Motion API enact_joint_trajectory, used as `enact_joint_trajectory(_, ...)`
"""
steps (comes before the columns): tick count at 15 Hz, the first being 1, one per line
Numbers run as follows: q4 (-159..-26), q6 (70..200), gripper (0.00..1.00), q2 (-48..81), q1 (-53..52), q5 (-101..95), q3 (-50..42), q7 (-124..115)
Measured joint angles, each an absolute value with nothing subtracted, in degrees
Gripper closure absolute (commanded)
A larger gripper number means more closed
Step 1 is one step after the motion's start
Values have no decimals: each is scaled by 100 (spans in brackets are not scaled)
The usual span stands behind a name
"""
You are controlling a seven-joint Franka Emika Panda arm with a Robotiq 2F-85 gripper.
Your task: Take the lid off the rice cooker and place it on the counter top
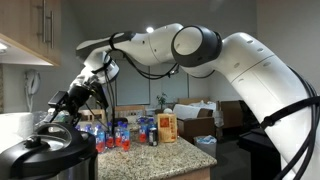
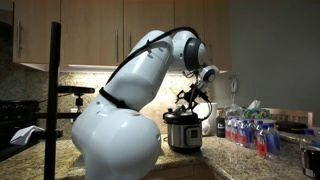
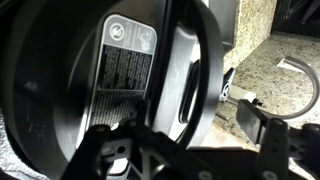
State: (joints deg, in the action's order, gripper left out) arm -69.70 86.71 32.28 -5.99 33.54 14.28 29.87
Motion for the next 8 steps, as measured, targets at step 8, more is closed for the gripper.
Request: enact_joint_trajectory(8, -6925, 8602, 0, 3244, -607, 3410, 1444, 2986)
